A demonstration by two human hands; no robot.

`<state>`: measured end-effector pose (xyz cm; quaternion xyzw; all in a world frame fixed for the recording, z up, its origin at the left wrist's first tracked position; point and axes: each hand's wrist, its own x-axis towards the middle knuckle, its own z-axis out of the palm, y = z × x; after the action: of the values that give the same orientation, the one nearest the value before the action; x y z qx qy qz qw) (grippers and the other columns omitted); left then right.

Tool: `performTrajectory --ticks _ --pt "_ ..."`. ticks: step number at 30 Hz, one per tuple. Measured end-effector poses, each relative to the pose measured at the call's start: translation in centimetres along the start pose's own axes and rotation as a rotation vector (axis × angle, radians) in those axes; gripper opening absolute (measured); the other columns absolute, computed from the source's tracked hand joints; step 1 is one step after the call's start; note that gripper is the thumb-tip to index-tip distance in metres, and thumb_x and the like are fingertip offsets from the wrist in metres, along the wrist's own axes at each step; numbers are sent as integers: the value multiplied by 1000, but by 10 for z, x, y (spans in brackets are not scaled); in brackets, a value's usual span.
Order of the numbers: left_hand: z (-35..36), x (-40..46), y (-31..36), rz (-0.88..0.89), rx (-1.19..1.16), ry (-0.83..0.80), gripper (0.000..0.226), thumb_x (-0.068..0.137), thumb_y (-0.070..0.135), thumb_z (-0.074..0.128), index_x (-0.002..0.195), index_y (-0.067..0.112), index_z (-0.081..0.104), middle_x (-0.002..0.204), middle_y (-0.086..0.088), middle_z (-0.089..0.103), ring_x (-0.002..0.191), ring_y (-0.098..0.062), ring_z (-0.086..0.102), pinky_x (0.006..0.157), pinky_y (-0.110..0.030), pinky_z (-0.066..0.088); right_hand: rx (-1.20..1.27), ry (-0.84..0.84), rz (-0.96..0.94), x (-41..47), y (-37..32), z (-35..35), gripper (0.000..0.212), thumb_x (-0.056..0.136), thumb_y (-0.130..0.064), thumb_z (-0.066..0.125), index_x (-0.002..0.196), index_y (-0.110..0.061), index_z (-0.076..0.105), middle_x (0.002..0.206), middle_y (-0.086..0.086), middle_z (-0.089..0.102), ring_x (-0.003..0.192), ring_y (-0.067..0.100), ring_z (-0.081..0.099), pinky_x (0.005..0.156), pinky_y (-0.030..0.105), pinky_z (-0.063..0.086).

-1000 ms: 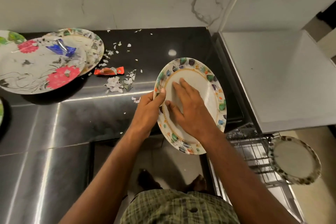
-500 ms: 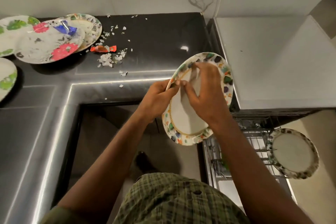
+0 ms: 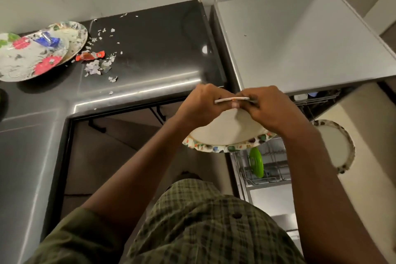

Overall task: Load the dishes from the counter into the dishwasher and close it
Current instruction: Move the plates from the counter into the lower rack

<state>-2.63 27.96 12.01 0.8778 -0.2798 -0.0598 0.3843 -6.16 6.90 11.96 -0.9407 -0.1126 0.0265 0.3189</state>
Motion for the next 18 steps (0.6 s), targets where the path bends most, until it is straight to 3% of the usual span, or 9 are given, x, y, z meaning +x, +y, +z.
performTrajectory --ticks 3,5,7,9,11,13,15,18 --pt "20 17 3 33 48 -57 20 94 35 76 108 21 80 91 7 78 80 -9 71 74 -35 56 82 5 84 -14 28 -6 20 102 -32 64 116 -31 79 99 -5 78 92 15 69 85 42 56" --pt "31 26 -4 2 29 -89 23 90 31 81 105 15 75 90 6 76 81 -12 70 73 -33 55 148 41 148 -25 51 -11 19 102 -29 67 115 -37 79 100 -10 78 94 11 69 88 38 56" --pt "42 38 -13 -51 94 -242 23 94 30 77 108 13 69 94 5 72 88 -17 69 75 -30 53 278 93 248 -39 76 -22 24 100 -29 70 113 -48 78 104 -20 78 101 4 69 92 32 55" --pt "58 50 -19 -88 153 -418 21 102 31 65 117 16 70 101 2 72 93 -19 68 82 -35 53 342 124 317 -57 100 -34 33 97 -28 73 103 -60 75 103 -33 74 101 -6 68 89 25 52" --pt "79 71 -13 -56 101 -497 24 106 27 59 125 18 70 107 -1 74 94 -18 67 82 -32 50 322 115 377 -71 122 -46 40 95 -22 76 102 -61 75 98 -37 73 96 -12 67 82 20 47" --pt "107 97 -2 31 117 -557 23 106 22 57 126 20 70 110 -2 74 100 -21 65 81 -30 44 290 34 448 -73 138 -53 39 91 -18 79 110 -51 77 96 -30 75 91 -8 69 81 22 48" --pt "135 120 10 94 175 -629 20 101 14 58 114 24 70 97 1 71 97 -23 66 77 -31 43 222 -82 517 -67 147 -51 41 90 -14 80 116 -45 76 93 -23 75 85 -3 69 78 22 49" --pt "170 152 23 126 166 -703 23 96 9 60 109 24 72 89 5 67 88 -20 64 79 -36 51 100 -104 656 -57 162 -40 39 93 -4 68 118 -32 79 92 -7 73 79 10 64 73 29 45"
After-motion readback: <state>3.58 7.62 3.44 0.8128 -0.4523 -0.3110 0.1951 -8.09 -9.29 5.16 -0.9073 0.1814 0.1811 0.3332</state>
